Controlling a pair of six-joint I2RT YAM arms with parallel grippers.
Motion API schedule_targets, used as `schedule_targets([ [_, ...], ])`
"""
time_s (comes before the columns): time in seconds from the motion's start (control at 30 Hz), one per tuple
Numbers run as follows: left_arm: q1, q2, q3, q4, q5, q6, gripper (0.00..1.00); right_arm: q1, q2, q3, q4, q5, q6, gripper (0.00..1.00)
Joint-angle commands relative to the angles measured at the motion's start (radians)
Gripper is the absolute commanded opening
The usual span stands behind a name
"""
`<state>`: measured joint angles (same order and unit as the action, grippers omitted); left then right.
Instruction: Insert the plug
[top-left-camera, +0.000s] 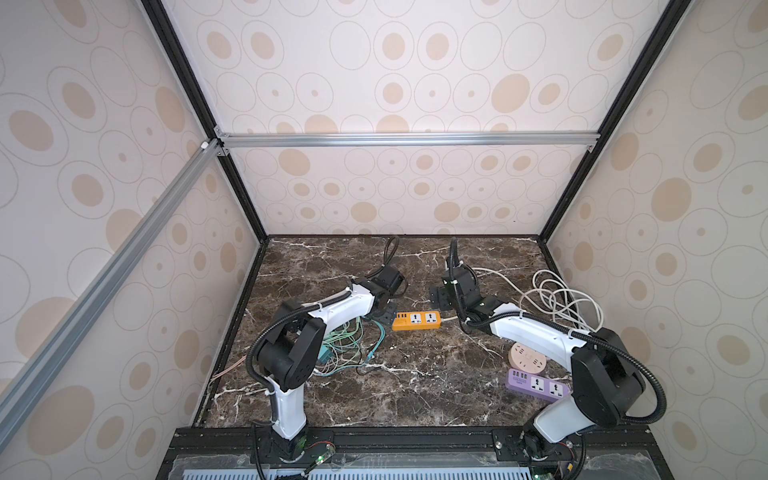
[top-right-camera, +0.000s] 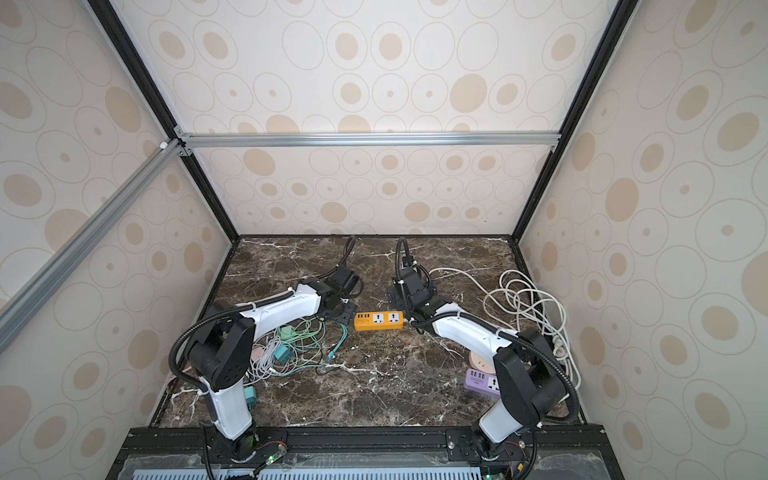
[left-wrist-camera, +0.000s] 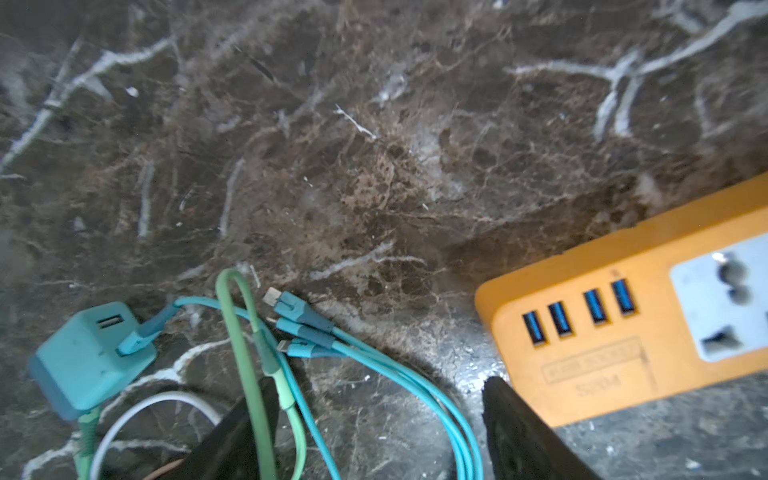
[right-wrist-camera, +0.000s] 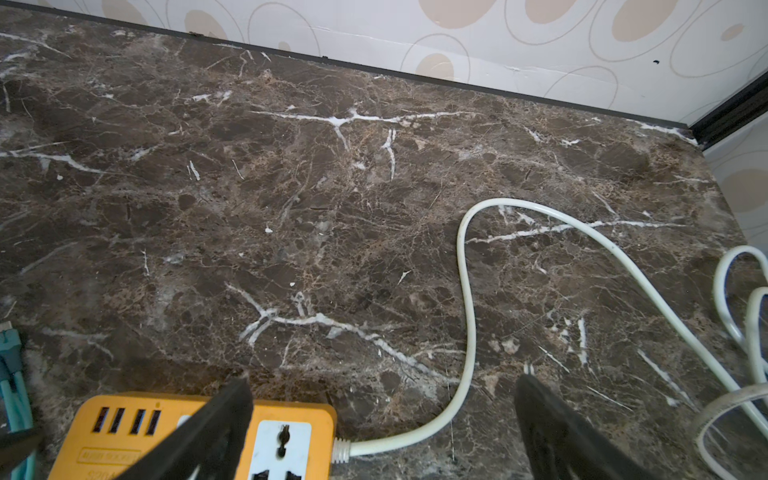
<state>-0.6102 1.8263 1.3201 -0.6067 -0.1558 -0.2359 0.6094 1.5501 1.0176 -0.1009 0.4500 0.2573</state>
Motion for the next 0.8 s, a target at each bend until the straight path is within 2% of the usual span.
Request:
schedule_targets([
  [0.0, 0.017, -0.073, 0.044, -0.098, 0.007, 0.106, 0.89, -0.002, -0.005, 0.017, -0.019, 0.033, -0.003, 0.99],
  [0.13, 0.037, -0.116, 0.023, -0.120, -0.047, 0.141, 0.98, -0.002, -0.002, 0.020, -0.019, 0.035, 0.002, 0.99],
  [0.37, 0.145, -0.162, 0.018, -0.077, -0.015, 0.141, 0.99, -0.002, -0.001, 0.032, -0.038, 0.040, 0.005, 0.99],
  [0.5, 0.270, -0.163, 0.051, -0.089, -0.020, 0.102, 0.98, -0.003, -0.011, 0.020, -0.039, 0.046, 0.006, 0.99],
  [0.63, 0.366, -0.124, 0.054, -0.109, -0.076, 0.077, 0.98, -0.001, -0.019, 0.005, -0.037, 0.049, 0.011, 0.99],
  [0.77, 0.459, -0.100, 0.031, -0.094, -0.033, 0.062, 0.93, -0.002, -0.026, 0.000, -0.042, 0.050, 0.012, 0.99],
])
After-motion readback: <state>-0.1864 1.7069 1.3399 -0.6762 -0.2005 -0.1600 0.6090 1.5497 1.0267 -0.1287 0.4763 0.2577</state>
